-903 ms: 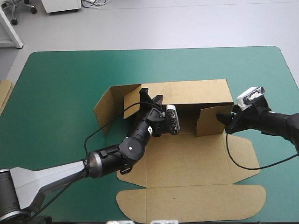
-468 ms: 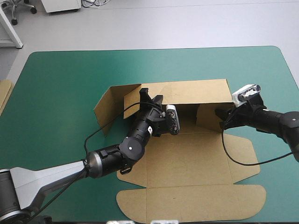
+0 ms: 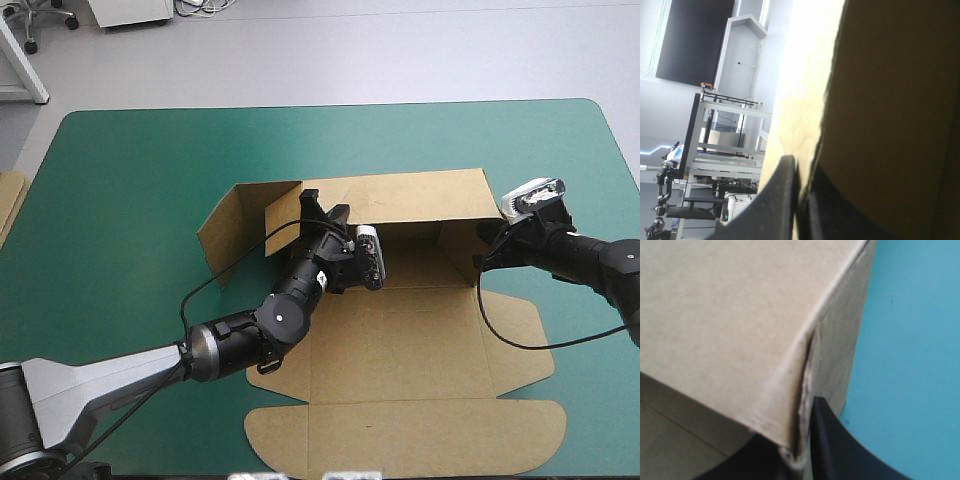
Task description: Fold the box
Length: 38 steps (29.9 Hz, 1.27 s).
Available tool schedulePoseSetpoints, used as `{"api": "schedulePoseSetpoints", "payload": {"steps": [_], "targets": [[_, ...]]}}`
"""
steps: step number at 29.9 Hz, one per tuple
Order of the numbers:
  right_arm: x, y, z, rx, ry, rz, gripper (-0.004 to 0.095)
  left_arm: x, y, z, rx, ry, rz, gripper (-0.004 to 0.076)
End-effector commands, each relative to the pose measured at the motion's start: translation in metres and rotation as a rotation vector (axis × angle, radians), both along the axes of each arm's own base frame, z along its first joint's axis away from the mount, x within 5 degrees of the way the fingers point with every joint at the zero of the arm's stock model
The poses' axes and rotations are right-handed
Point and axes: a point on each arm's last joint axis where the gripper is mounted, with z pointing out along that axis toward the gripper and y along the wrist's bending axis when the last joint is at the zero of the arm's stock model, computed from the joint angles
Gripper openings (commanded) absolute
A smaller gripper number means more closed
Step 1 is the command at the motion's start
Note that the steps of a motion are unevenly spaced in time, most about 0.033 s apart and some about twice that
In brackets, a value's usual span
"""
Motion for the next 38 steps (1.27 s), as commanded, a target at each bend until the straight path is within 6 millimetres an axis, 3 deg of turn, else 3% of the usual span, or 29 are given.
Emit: {"api": "schedulePoseSetpoints", "payload": {"steps": [1, 9, 12, 16, 19, 25, 31, 38], "targets": [[-0.002, 0.006, 0.017, 0.088, -0.043, 0.021, -0.0013, -0.003, 0.001, 0.016, -0.037, -0.039, -0.023, -0.0010], [-0.001, 0.005, 0.017, 0.082, -0.044, 0.018, -0.0013, -0.003, 0.000, 0.019, -0.039, -0.049, -0.024, 0.0015], [-0.001, 0.005, 0.017, 0.082, -0.044, 0.018, -0.0013, -0.003, -0.001, 0.028, -0.063, -0.059, -0.034, 0.0118], [-0.001, 0.005, 0.016, 0.074, -0.044, 0.018, -0.0013, -0.010, 0.000, 0.040, -0.123, -0.040, -0.049, 0.0318], [-0.001, 0.005, 0.016, 0.075, -0.042, 0.017, -0.0013, -0.024, -0.004, 0.048, -0.150, -0.019, -0.105, 0.0388], [-0.001, 0.004, 0.015, 0.082, -0.030, -0.007, -0.0014, -0.052, -0.011, 0.059, -0.173, 0.009, -0.199, 0.0389], [-0.001, 0.004, 0.015, 0.079, -0.025, -0.008, -0.0014, -0.075, -0.011, 0.073, -0.301, 0.118, -0.270, 0.0388], [-0.001, 0.003, 0.014, 0.070, -0.022, -0.005, -0.0015, -0.086, 0.012, 0.129, -0.611, 0.248, -0.242, 0.0388]]}}
